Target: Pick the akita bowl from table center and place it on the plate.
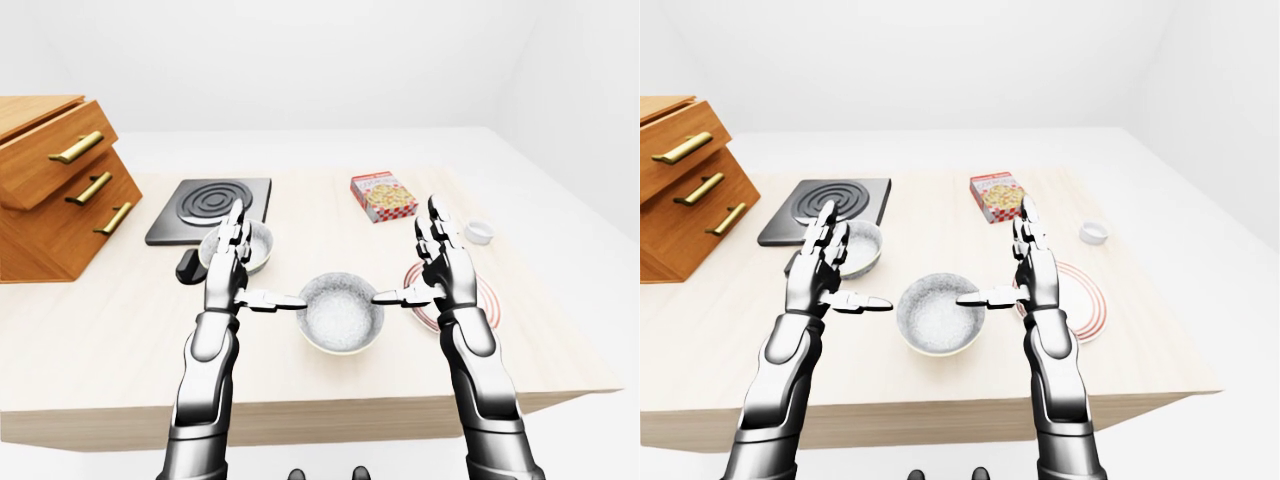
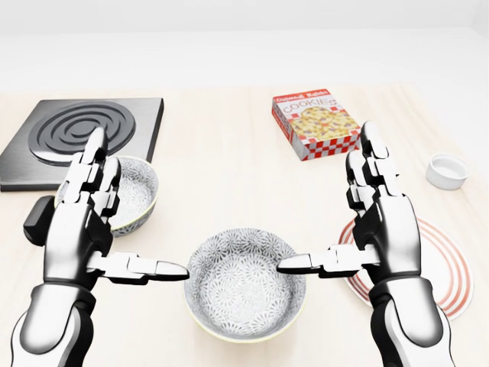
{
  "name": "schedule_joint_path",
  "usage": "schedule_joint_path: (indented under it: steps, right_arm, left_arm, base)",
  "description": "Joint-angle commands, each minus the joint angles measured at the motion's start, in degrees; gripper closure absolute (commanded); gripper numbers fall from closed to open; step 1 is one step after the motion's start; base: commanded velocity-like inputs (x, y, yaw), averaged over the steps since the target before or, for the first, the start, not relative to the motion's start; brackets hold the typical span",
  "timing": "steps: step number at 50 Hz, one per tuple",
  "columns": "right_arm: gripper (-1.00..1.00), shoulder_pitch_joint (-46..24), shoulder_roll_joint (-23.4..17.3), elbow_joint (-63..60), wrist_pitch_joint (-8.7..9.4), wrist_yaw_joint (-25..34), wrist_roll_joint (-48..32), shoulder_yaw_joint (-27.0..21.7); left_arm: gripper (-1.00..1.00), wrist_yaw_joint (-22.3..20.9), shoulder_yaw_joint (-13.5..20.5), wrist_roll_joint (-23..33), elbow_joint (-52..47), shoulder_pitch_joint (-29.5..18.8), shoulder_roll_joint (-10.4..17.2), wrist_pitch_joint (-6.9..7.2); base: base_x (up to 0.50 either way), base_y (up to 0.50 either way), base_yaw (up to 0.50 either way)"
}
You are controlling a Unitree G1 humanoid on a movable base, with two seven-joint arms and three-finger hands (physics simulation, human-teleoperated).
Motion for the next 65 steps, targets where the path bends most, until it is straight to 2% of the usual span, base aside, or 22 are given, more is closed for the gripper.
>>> schedule_joint_path:
  steps: [1,19,26,31,32,36,39,40,41,43,44,45,48,49,52,53,54,65]
  right_arm:
    - [-1.00,0.12,0.07,-0.13,0.00,-0.03,0.83,-0.02]
    - [-1.00,0.46,-0.16,-0.85,0.00,0.32,-0.03,0.02]
    - [-1.00,0.56,-0.08,-0.57,0.00,0.24,-0.38,0.08]
    - [-1.00,0.27,0.04,-0.39,0.00,0.13,-0.43,0.13]
    - [-1.00,0.21,0.04,-0.29,0.00,0.10,-0.52,0.19]
    - [-1.00,0.19,0.05,-0.21,0.00,0.13,-0.64,0.27]
    - [-1.00,0.23,0.08,-0.12,0.00,0.15,-0.63,0.26]
    - [-1.00,0.23,0.08,-0.11,0.00,0.15,-0.63,0.26]
    - [-1.00,0.15,0.08,-0.10,0.00,0.13,-0.65,0.30]
    - [-1.00,0.15,0.09,-0.01,0.00,0.13,-0.64,0.28]
    - [-1.00,0.08,0.09,0.10,0.00,0.11,-0.62,0.25]
    - [-1.00,-0.07,0.10,0.45,0.00,0.04,-0.63,0.21]
    - [-1.00,-0.21,0.11,0.73,0.00,-0.04,-0.63,0.29]
    - [-1.00,-0.19,0.11,0.91,0.00,-0.03,-0.67,0.32]
    - [-1.00,-0.02,0.09,0.84,0.00,0.04,-0.65,0.35]
    - [-1.00,0.13,0.07,0.67,0.00,0.10,-0.62,0.33]
    - [-1.00,0.23,0.05,0.56,0.00,0.14,-0.61,0.29]
    - [-1.00,1.03,-0.02,0.58,0.00,0.55,-0.57,0.05]
  left_arm:
    - [-1.00,0.00,0.16,-0.26,-0.40,0.37,-0.05,0.00]
    - [-1.00,0.01,0.45,-0.42,0.49,-0.90,0.42,0.00]
    - [-1.00,-0.12,0.60,0.05,1.13,-1.37,0.78,0.00]
    - [-1.00,0.55,0.98,9.17,5.26,-3.55,3.98,0.00]
    - [-1.00,0.58,0.94,12.95,7.95,-4.68,5.67,0.00]
    - [-1.00,0.85,2.16,20.37,12.60,-7.09,7.46,0.00]
    - [-1.00,1.86,1.65,28.91,19.18,-10.16,10.26,0.00]
    - [-1.00,1.61,2.10,29.63,19.50,-10.33,9.98,0.00]
    - [-1.00,2.49,1.53,33.44,22.60,-11.85,11.35,0.00]
    - [-1.00,3.27,1.89,36.52,25.81,-13.36,11.84,0.00]
    - [-1.00,3.80,1.86,37.95,27.87,-14.29,12.31,-0.22]
    - [-1.00,5.44,1.21,40.95,31.57,-15.86,13.36,-1.73]
    - [-1.00,7.82,0.58,45.98,37.00,-18.11,14.42,-4.44]
    - [-1.00,9.20,-0.15,48.28,39.75,-19.22,14.94,-6.03]
    - [-1.00,12.44,-1.24,52.95,46.47,-21.88,15.31,-8.42]
    - [-1.00,14.14,-1.78,54.37,50.14,-23.39,15.42,-9.63]
    - [-1.00,14.98,-1.80,54.60,52.78,-24.54,15.23,-10.00]
    - [-1.00,25.08,-5.80,60.53,75.38,-34.36,14.52,-10.00]
  base:
    - [0.07,0.00,0.00]
    - [0.01,0.00,0.00]
    - [0.33,0.00,0.00]
    - [0.00,0.00,0.00]
    - [0.00,0.00,0.00]
    - [0.00,0.00,0.00]
    - [0.00,0.00,0.00]
    - [0.00,0.00,0.00]
    - [0.00,0.00,0.00]
    - [0.00,0.00,0.00]
    - [0.00,0.00,0.00]
    - [0.00,0.00,0.00]
    - [0.00,0.00,0.00]
    - [0.00,0.00,0.00]
    - [0.00,0.00,0.00]
    - [0.00,0.00,0.00]
    - [0.00,0.00,0.00]
    - [0.00,0.00,0.00]
